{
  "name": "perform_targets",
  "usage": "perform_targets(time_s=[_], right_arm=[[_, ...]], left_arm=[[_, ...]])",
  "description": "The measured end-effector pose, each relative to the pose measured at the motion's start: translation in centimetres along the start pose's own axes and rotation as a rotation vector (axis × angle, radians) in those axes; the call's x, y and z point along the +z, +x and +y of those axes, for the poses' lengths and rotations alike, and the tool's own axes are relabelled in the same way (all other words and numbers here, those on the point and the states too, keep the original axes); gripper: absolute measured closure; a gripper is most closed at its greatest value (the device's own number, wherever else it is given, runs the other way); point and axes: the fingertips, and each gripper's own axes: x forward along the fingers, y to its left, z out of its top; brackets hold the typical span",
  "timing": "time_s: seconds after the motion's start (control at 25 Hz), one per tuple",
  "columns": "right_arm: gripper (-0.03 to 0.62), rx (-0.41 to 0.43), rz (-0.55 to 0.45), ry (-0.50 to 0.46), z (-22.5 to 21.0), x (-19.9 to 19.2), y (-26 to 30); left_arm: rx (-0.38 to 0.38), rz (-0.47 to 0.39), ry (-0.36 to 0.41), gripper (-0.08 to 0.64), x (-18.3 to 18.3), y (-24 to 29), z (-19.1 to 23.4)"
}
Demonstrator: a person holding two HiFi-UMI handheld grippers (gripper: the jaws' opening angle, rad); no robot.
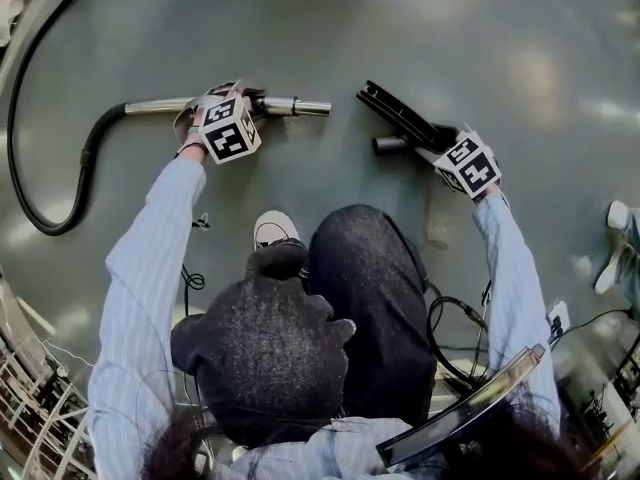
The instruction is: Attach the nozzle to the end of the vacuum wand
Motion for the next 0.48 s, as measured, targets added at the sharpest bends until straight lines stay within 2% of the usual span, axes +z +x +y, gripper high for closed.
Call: perform_targets(time_s=[0.12,0.28,0.48], right_arm=[[0.354,-0.053,-0.006,0.010,-1.3,0.8,0.4],[0.354,-0.074,-0.081,0.106,-2.5,3.3,0.1],[0.354,-0.088,-0.125,0.169,-1.4,5.4,0.7]], left_arm=[[-0.005,0.013,0.018,0.376,0.0,0.4,0.1],[-0.012,0.009,0.068,0.373,0.5,0.0,1.0],[-0.049,0.010,0.133,0.380,0.0,-0.6,-0.1]])
